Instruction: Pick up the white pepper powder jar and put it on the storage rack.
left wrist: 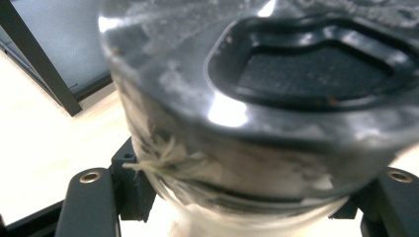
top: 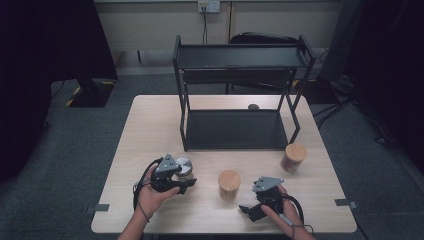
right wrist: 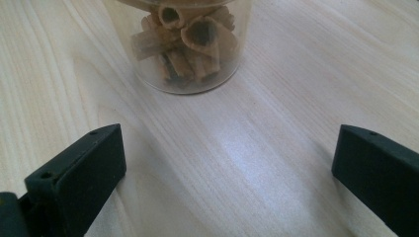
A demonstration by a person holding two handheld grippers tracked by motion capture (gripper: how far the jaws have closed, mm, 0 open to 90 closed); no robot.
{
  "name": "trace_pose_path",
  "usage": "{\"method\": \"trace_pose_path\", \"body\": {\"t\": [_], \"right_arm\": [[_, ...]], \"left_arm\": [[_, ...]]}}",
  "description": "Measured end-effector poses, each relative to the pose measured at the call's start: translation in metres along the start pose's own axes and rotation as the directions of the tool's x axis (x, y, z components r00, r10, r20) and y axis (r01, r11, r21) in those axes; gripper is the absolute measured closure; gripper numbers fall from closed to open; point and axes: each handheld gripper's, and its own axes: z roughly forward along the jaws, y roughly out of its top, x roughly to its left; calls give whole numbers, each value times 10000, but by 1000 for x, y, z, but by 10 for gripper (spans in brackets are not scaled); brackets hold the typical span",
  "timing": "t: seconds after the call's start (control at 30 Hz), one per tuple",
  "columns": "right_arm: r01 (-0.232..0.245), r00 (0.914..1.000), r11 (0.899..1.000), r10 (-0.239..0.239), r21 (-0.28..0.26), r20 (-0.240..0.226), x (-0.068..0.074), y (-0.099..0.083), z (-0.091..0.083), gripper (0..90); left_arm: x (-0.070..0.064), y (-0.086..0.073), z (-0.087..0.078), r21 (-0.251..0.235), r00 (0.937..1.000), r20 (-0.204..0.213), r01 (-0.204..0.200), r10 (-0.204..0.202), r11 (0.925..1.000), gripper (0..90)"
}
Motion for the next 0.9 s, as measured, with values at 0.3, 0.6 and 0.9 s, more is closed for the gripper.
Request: {"method": "trace_pose_path", "body": {"t": [0.3,0.6,0.9], "right_arm": [[-1,10000,10000,1,1,0,0,0,0,0],[-1,10000,10000,1,0,0,0,0,0,0],[-2,10000,10000,2,1,0,0,0,0,0]], "left_arm": [[4,12,10,14,9999,-100,26,-25,10000,308],[7,24,25,-71,9998,-171,85,-86,9999,308],[12,29,36,-100,9988,-454,188,-192,9998,308]]}}
